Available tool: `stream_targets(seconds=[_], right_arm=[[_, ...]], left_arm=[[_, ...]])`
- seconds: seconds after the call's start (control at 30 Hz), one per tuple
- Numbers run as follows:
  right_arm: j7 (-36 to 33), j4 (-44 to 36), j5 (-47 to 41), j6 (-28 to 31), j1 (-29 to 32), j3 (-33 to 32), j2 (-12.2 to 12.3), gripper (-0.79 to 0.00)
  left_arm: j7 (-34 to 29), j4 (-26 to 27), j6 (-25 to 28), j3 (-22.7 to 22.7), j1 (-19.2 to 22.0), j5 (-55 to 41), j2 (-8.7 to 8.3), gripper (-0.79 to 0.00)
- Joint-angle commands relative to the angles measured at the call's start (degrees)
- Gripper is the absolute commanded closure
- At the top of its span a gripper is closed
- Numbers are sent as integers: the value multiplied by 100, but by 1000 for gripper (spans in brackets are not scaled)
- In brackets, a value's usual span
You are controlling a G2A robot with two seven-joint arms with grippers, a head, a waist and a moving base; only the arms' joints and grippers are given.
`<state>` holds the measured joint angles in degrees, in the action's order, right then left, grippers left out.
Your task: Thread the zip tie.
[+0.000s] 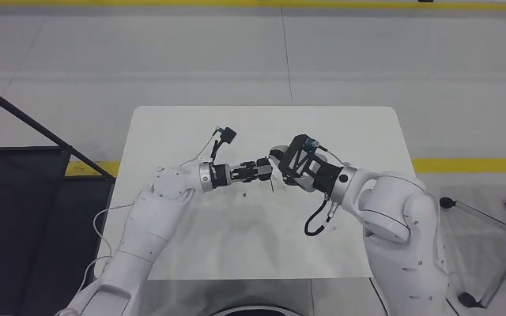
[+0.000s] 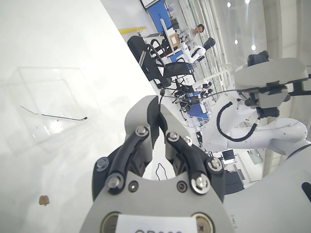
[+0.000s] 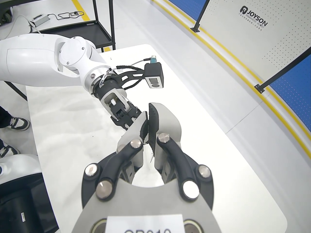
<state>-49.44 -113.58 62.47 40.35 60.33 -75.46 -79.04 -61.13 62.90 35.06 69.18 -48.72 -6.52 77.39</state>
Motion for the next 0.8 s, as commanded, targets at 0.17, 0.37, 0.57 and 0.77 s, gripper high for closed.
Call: stream_targets(seconds=[0.17,0.37,0.57,0.77], right_arm=[[4,-40,-49,-41,-1,23,70,0],[23,-51,-88,-98,-8,51,128,0],[70,-48,-125,-136,-18,84,186,0],[93,-42,-142,-167,-31,119,236,0]], left_arm=[[0,0,0,0,0,0,0,0],[0,0,0,0,0,0,0,0],[0,0,0,0,0,0,0,0],[0,0,0,0,0,0,0,0]])
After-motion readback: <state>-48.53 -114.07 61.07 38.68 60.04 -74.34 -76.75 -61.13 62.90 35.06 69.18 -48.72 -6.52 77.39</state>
